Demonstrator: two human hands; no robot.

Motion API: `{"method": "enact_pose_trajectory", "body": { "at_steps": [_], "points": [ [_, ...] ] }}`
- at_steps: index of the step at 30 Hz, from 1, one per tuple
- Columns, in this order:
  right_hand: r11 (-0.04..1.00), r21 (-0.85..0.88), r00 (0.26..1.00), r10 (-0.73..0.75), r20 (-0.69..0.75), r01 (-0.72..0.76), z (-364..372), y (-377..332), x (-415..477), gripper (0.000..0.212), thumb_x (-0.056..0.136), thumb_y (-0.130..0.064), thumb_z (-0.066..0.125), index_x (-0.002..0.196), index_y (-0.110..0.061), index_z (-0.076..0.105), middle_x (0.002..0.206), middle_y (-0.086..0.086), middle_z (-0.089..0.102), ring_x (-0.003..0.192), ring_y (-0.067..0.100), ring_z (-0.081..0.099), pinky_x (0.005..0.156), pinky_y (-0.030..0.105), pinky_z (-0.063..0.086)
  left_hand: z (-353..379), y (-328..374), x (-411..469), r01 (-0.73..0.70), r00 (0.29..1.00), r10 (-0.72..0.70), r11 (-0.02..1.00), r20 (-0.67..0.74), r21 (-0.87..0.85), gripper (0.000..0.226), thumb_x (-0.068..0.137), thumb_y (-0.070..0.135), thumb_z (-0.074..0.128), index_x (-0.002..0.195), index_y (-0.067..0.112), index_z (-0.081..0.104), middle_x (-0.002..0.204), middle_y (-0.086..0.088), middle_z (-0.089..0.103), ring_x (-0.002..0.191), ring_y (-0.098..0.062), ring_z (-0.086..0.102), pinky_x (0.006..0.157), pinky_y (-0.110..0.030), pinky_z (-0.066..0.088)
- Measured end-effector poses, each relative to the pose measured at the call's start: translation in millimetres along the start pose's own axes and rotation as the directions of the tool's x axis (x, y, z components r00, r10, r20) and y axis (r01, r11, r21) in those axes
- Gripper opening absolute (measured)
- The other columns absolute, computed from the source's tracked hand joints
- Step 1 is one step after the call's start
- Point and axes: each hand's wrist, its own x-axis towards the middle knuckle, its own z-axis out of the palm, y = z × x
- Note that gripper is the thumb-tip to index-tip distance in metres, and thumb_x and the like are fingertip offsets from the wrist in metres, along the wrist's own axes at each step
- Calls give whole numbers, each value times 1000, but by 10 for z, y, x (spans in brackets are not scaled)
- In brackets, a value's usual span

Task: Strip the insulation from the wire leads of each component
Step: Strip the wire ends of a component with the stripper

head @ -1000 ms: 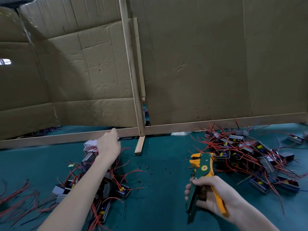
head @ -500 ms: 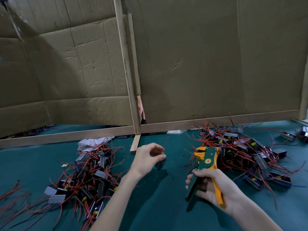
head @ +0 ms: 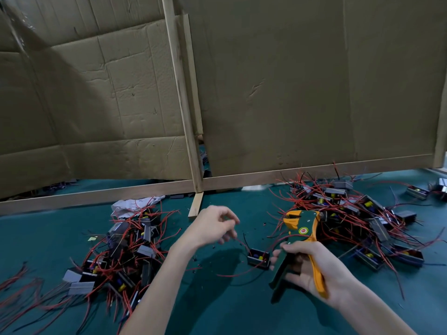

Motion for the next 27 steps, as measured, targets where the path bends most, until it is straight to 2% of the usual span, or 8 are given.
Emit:
{"method": "enact_pose_trajectory", "body": {
  "at_steps": [3,6,8,10,13,17,23,27],
  "points": [
    [1000,-3,1000,-15,-10,15,7,-7,-20,13,85,2,55,97,6,58,82,25,67,73,36,66,59,42,59,92,-19,5,106,989,-121,983,91,152,17,93,18,52,91,9,67,69,-2,71,51,-6,61,49,-14,45],
    [1000,-3,1000,-22,-15,22,15,-17,-33,12,86,2,55,97,6,58,82,24,67,72,36,66,58,41,59,274,-64,17,192,981,-195,962,-5,192,37,89,42,59,86,8,73,74,-2,73,60,-9,64,64,-21,53],
    [1000,-10,1000,-25,-17,25,16,-20,-32,14,86,2,56,99,5,58,83,25,67,72,36,66,57,40,59,391,-98,29,182,982,-167,958,-86,223,33,84,45,66,82,14,75,71,0,72,66,-12,66,71,-24,52],
    [999,-18,999,-38,-17,37,14,-17,-27,15,86,1,56,100,5,59,85,25,67,74,36,66,58,40,58,470,-109,35,150,980,-127,977,-151,149,19,81,36,71,75,17,74,69,1,70,70,-15,66,72,-26,52],
    [996,6,996,-86,-26,86,17,-19,-17,13,86,1,54,98,5,59,83,23,67,74,35,66,61,41,57,488,-64,41,59,978,-96,978,-182,-198,8,85,17,69,78,14,67,80,-3,74,82,-15,69,82,-31,52],
    [984,61,985,-165,-39,168,-5,-61,-18,8,87,2,55,92,4,60,85,23,67,72,34,68,59,39,60,375,72,8,-137,971,13,849,-240,-510,7,89,8,63,84,11,63,74,1,73,73,-3,67,72,-9,46],
    [962,6,957,-274,96,275,-18,-121,-32,24,69,1,60,93,2,59,84,21,66,73,33,68,63,42,60,56,241,-74,-255,943,84,801,-321,-541,13,88,11,65,78,18,70,70,8,70,67,1,61,66,-5,45],
    [966,-86,942,-213,259,243,-41,-158,-58,32,60,7,71,92,1,66,87,24,64,77,37,67,66,43,57,-108,285,-137,-257,952,137,841,-272,-477,10,87,15,66,79,17,71,69,12,66,66,2,56,67,-5,43]
  ]
}}
